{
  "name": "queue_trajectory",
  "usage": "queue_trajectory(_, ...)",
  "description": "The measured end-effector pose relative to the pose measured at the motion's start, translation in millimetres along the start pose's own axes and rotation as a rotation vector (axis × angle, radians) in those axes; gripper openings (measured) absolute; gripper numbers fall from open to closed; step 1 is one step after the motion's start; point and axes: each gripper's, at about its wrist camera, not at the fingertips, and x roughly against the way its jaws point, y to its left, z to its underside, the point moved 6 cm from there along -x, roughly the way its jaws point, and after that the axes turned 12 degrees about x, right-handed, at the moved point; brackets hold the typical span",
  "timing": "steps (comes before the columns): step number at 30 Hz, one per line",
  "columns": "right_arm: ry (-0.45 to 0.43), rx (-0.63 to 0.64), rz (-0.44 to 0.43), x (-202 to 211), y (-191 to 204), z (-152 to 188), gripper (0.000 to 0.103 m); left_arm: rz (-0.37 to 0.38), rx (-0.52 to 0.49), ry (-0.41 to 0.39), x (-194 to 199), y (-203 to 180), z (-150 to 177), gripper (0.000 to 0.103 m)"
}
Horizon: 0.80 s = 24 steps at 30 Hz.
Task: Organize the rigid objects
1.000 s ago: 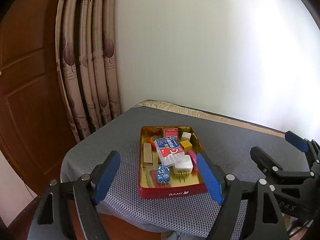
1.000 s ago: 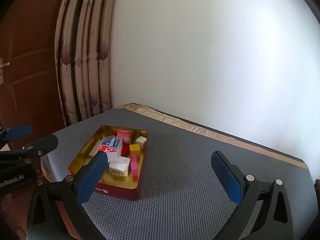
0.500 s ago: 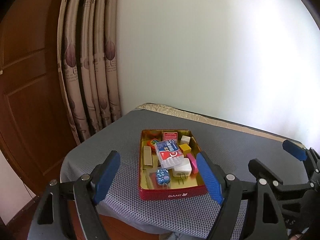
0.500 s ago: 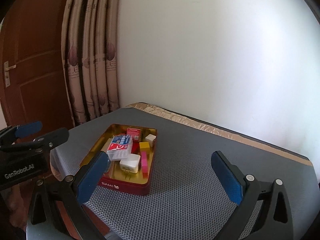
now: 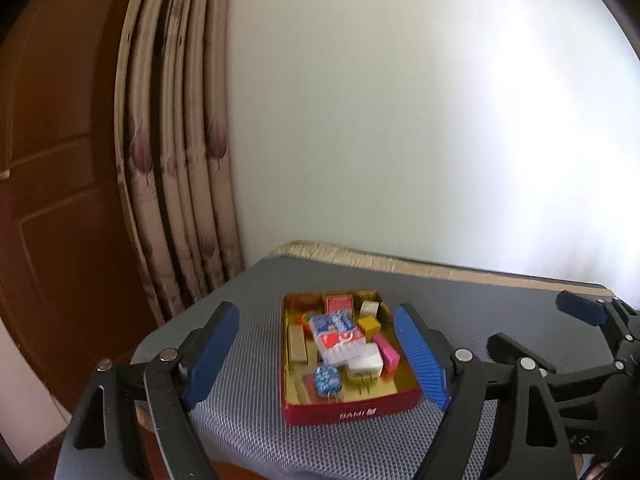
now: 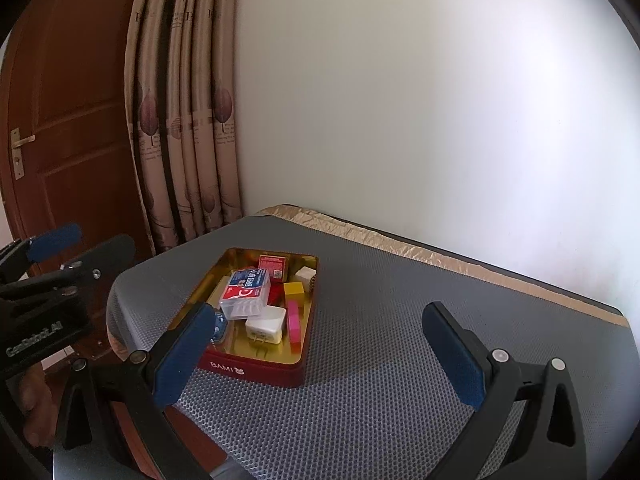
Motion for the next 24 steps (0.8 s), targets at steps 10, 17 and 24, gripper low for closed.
queue_trajectory(10, 0.015, -0.019, -0.016, -1.7, 1.9, 3.9, 0.103, 0.003, -0.056, 0.005, 1.7, -8.3, -0.2, 0.083)
queue_trajectory(17, 0.022, -0.022, -0.018, -1.7, 5.7, 5.7, 0.103, -0.015, -0.03, 0.05, -7.8, -0.9, 3.3, 0.084)
queue_trajectory(24, 0.032, -0.027, -0.024, -4.0, 6.8, 7.6, 0.103, -0.04, -0.029, 0.058, -11.8, 1.7, 6.6, 0.084)
